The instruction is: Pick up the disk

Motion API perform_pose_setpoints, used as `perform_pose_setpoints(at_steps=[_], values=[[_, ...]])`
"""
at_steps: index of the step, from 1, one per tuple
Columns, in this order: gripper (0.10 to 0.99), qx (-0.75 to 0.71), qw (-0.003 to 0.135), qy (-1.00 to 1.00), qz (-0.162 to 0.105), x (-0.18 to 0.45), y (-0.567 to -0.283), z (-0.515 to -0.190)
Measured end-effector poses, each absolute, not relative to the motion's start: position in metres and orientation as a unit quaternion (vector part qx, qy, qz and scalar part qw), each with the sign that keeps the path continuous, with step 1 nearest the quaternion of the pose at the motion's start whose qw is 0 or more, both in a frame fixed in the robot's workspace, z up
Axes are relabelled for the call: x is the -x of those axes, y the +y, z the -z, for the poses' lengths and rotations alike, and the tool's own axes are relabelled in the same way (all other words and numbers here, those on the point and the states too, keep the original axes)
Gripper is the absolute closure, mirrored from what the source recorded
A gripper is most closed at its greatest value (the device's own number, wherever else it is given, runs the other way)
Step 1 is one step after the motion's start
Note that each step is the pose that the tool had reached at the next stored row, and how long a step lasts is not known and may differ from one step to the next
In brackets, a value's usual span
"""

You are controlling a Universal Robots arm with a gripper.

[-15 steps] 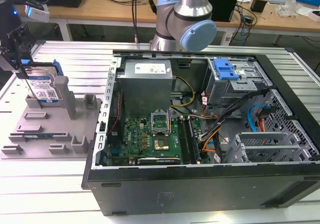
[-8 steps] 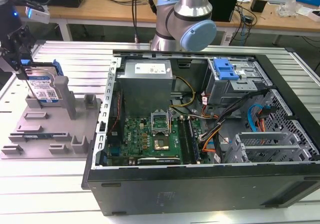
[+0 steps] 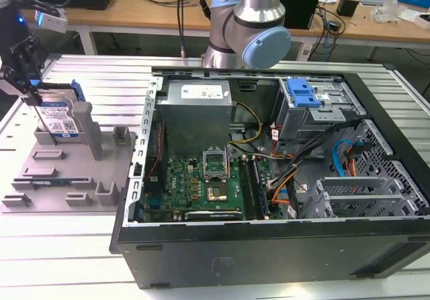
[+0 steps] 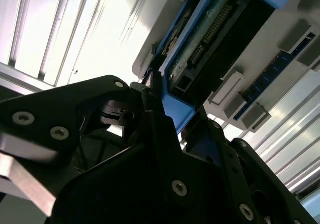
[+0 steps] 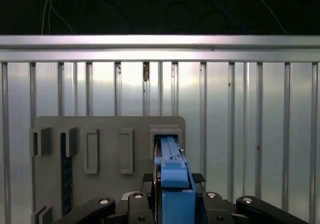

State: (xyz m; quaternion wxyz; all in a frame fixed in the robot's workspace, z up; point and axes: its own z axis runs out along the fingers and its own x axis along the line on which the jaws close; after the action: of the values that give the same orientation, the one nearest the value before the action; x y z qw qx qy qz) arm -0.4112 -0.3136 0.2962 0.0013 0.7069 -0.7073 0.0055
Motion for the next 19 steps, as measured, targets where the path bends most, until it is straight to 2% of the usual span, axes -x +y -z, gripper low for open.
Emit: perform_pose_setpoints(at_steps=[19], values=[[0.678,-0.702,0.001,-0.712,-0.006,0.4112,-0.3136,-0.2951]])
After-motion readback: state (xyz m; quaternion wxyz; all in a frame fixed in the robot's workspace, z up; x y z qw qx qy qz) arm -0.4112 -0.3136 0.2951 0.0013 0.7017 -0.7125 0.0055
